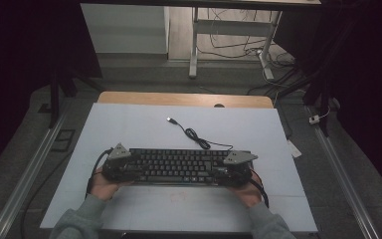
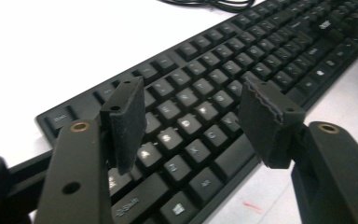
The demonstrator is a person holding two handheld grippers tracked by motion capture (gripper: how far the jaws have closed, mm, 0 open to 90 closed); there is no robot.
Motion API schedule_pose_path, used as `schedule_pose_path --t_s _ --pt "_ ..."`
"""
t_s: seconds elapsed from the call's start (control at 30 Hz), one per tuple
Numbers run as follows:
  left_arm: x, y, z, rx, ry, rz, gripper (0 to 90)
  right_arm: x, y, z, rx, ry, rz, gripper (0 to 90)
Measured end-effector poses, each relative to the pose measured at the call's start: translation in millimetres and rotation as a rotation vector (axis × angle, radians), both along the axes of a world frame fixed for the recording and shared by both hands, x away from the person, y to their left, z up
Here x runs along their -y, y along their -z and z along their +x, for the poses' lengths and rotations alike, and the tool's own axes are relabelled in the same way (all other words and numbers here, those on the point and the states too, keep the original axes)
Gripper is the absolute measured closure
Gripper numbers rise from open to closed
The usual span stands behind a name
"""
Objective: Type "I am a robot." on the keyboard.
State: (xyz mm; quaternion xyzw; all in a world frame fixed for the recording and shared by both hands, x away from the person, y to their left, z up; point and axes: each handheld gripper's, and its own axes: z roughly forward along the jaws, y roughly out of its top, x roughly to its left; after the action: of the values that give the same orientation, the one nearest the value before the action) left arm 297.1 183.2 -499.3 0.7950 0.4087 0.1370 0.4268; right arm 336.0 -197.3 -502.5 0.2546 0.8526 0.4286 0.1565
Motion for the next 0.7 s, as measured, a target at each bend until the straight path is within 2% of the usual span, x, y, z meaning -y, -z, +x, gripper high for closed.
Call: schedule_pose_path --t_s 0.2,0.5,0.7 --pt "10.1 -1.8 -3.7 0.002 0.053 -0.01 51.1 -0.5 -0.2 -0.6 0.004 -0.003 -0.004 45.1" --pt "25.4 2.2 -6.1 -0.012 0.104 0.023 63.9 -0.3 -0.2 -0.5 0.004 0.0 -0.006 45.1" --pt "33.1 6.1 -6.3 -0.025 0.139 0.056 81.1 -2.0 1.0 -0.8 -0.001 0.0 -0.011 45.1"
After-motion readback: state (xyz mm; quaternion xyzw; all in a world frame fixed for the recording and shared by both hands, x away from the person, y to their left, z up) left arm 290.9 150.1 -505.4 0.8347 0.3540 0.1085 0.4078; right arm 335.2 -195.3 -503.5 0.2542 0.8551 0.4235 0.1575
